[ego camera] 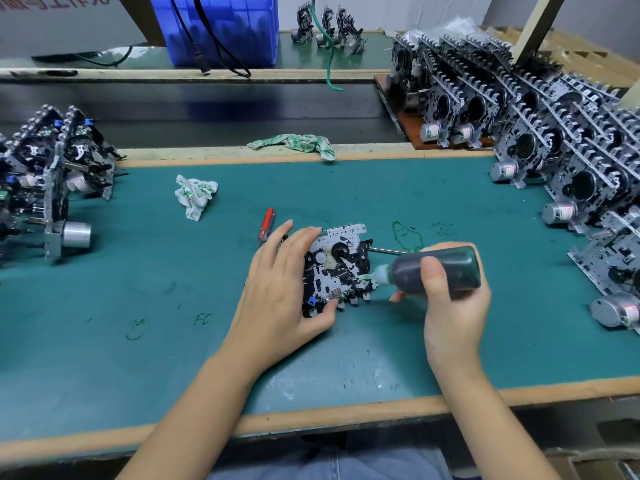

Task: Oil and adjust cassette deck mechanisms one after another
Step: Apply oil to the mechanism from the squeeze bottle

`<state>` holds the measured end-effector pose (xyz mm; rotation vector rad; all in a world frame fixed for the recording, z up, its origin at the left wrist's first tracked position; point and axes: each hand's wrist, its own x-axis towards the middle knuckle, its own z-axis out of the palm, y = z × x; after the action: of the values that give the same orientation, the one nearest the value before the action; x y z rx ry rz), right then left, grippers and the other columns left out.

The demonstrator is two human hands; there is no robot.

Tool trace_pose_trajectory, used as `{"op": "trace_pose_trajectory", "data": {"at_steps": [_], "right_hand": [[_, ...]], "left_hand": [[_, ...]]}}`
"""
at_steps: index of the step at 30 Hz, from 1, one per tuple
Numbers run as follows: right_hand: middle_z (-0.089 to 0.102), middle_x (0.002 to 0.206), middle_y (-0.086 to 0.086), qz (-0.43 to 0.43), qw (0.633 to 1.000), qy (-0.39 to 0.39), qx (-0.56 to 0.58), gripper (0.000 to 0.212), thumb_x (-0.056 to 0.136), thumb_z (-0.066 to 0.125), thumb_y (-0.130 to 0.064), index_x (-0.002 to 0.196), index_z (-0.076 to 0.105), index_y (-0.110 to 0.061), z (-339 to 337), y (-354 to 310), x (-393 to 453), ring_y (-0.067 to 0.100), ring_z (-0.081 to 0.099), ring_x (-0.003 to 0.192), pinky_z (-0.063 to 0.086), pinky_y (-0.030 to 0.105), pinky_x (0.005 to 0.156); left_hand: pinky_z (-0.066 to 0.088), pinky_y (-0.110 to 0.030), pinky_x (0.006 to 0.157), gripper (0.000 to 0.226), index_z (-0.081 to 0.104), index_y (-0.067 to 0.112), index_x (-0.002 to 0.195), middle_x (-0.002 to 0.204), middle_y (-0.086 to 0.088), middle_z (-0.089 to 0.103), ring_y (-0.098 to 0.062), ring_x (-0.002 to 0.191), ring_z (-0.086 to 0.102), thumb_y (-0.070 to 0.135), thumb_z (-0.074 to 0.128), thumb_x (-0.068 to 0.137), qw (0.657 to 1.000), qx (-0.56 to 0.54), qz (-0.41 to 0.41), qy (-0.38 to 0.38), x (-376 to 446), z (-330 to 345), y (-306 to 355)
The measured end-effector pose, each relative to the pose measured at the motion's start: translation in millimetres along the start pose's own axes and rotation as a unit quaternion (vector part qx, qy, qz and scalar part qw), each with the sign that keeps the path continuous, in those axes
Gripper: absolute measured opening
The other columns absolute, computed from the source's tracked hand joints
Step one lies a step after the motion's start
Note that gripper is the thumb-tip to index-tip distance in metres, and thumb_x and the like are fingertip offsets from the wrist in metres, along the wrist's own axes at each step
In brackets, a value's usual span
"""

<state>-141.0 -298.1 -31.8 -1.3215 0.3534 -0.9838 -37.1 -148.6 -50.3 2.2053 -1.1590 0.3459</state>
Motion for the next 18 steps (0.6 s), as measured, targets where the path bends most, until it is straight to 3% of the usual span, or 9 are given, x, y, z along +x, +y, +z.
{"op": "trace_pose_trajectory", "data": {"at_steps": [3, 6, 9, 13, 16, 18], "right_hand": [[0.063, 0.064, -0.007, 0.095, 0.994, 0.037, 0.043, 0.024, 0.075, 0.071, -0.031, 0.082, 0.055, -0.014, -0.2, -0.8, 5.7, 0.009, 0.061, 0.055, 0.049, 0.023, 0.042], [0.063, 0.069, -0.003, 0.163, 0.981, 0.049, 0.095, 0.030, 0.074, 0.064, -0.039, 0.083, 0.053, -0.013, 0.6, -1.8, 11.5, 0.008, 0.060, 0.056, 0.049, 0.022, 0.044], [0.061, 0.078, 0.004, 0.196, 0.971, 0.043, 0.133, 0.033, 0.071, 0.060, -0.041, 0.087, 0.054, -0.012, 5.8, -5.0, 21.0, 0.008, 0.060, 0.061, 0.051, 0.022, 0.049], [0.066, 0.075, 0.001, 0.205, 0.968, -0.018, 0.144, 0.041, 0.068, 0.064, -0.042, 0.093, 0.057, -0.010, 31.9, -12.9, 41.5, 0.008, 0.061, 0.060, 0.052, 0.021, 0.052], [0.070, 0.072, -0.003, 0.190, 0.975, -0.100, 0.061, 0.040, 0.066, 0.068, -0.044, 0.090, 0.063, -0.012, 65.7, -16.4, 58.4, 0.009, 0.062, 0.057, 0.049, 0.018, 0.049], [0.070, 0.070, -0.002, 0.177, 0.973, -0.146, -0.002, 0.026, 0.076, 0.071, -0.037, 0.087, 0.066, -0.014, 89.6, -13.0, 68.4, 0.010, 0.063, 0.057, 0.049, 0.018, 0.049]], "left_hand": [[0.029, -0.042, 0.111, 0.073, 0.039, 0.006, 0.137, 0.137, -0.003, 0.046, -0.025, 0.138, 0.030, 0.041, 0.056, 0.076, 1.000, -0.002, -0.001, -0.003, -0.7, -0.5, 0.7], [0.028, -0.042, 0.111, 0.073, 0.041, 0.008, 0.137, 0.135, -0.002, 0.047, -0.023, 0.137, 0.030, 0.045, 0.057, 0.076, 1.000, -0.022, -0.005, 0.002, -1.3, -3.5, 2.9], [0.028, -0.030, 0.107, 0.060, 0.046, 0.008, 0.131, 0.127, 0.002, 0.050, -0.017, 0.127, 0.040, 0.043, 0.055, 0.083, 0.996, -0.050, -0.018, 0.072, 0.5, -9.5, 1.9], [0.035, -0.025, 0.096, 0.040, 0.052, 0.007, 0.122, 0.117, 0.000, 0.055, -0.013, 0.110, 0.048, 0.031, 0.053, 0.089, 0.951, -0.108, -0.196, 0.214, 19.7, -30.2, -29.3], [0.038, -0.036, 0.092, 0.035, 0.050, 0.008, 0.123, 0.121, -0.008, 0.054, -0.026, 0.111, 0.051, 0.025, 0.056, 0.093, 0.911, -0.075, -0.334, 0.228, 39.5, -45.7, -77.7], [0.037, -0.036, 0.091, 0.043, 0.048, 0.006, 0.126, 0.124, -0.010, 0.053, -0.028, 0.114, 0.050, 0.032, 0.056, 0.093, 0.892, -0.055, -0.400, 0.203, 50.3, -51.4, -104.4]]}}
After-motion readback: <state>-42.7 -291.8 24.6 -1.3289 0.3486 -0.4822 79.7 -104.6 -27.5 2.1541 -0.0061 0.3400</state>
